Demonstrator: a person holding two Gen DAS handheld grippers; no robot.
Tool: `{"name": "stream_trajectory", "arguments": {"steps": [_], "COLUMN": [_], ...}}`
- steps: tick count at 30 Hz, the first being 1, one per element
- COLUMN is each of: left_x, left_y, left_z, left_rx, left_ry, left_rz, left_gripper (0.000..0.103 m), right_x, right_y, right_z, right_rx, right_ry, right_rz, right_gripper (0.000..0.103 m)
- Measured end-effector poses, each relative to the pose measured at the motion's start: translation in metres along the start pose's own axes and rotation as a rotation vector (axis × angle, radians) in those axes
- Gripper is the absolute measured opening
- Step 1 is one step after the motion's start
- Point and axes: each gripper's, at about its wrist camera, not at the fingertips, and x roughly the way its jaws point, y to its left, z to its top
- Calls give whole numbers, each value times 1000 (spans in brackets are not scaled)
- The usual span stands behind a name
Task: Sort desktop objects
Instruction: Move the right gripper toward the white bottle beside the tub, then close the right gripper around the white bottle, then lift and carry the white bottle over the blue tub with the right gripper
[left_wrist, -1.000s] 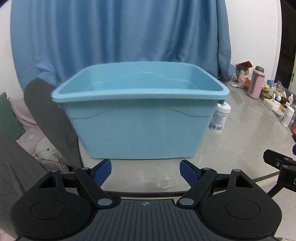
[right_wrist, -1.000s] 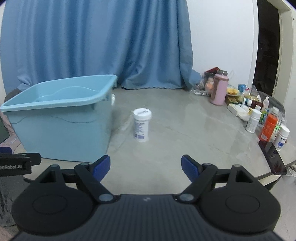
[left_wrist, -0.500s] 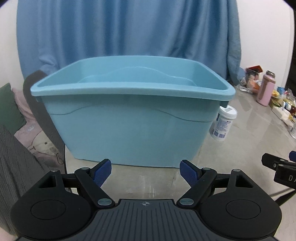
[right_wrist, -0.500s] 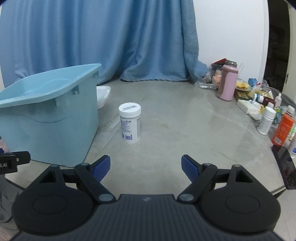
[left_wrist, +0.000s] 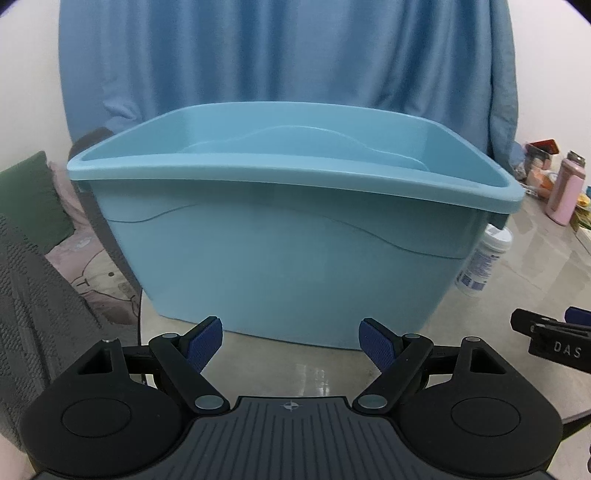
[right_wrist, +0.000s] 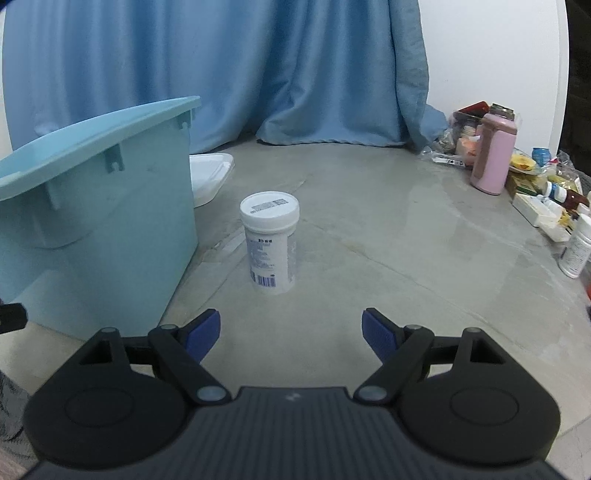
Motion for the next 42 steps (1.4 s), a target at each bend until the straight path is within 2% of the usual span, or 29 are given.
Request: {"name": "stream_trajectory", "arguments": {"steps": [25, 28, 30, 31, 34, 42], "left_x": [19, 19, 19, 19, 17, 11], "left_y": [12, 13, 14, 14, 17, 29], "left_z": [9, 9, 10, 11, 13, 16], "left_rx": [-46, -42, -43, -45, -47, -54], "left_ry": [1, 4, 5, 6, 2, -9], "left_rz": [55, 61, 64, 64, 65, 48], "left_gripper": [83, 83, 83, 83, 83, 83], "right_x": [89, 96, 100, 102, 96, 61], "right_y": [11, 13, 15, 17, 15, 18], "right_z": [32, 34, 36, 38, 41, 39], "right_rx": [-26, -22, -28, -27, 4, 0], "right_ry": [25, 4, 4, 16, 31, 10], "right_rz": [3, 7, 15, 22, 35, 7], "right_gripper": [84, 83, 72, 44, 45, 45]}}
